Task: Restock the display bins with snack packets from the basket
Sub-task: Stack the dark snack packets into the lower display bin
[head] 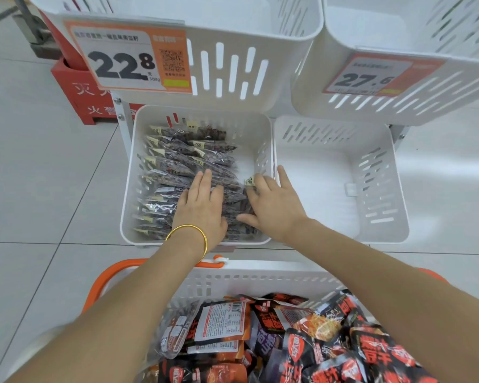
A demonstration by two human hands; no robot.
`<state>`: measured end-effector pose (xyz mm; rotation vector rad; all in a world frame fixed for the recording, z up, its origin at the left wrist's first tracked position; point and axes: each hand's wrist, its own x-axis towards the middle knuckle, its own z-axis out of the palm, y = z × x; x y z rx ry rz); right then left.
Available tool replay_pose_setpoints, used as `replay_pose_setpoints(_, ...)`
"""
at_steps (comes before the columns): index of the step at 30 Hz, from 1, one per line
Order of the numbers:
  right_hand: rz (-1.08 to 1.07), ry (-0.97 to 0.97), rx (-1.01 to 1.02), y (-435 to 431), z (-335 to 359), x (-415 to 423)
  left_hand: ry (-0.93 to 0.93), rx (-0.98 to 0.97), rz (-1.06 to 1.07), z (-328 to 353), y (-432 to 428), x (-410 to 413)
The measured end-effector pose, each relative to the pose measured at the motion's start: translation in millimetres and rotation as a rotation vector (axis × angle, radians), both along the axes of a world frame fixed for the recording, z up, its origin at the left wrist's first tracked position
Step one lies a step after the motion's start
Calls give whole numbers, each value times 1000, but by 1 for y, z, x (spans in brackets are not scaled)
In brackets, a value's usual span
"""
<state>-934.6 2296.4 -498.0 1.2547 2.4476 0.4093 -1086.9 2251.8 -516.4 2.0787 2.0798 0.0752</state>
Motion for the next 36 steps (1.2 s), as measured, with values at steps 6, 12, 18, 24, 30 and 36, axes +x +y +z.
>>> replay_pose_setpoints(6,75,118,17,-8,-3,27,-3,8,-5,-2,1,1)
replay_pose_setpoints(12,77,-39,-182,-13,-4,26,-15,-8,-2,-3,1,0)
replay_pose_setpoints(18,20,349,-170,-38,37,45,-193,170,58,34,-8,-4)
replay_pose_setpoints(24,-102,733,-106,-146,57,99,-207,240,-132,75,-80,18)
replay_pose_setpoints(30,-152,795,-331,-236,71,125,-129,55,-335,84,-161,48)
replay_pose_setpoints(36,-245,439,-437,-288,60,135,-83,-99,-381,80,-214,57)
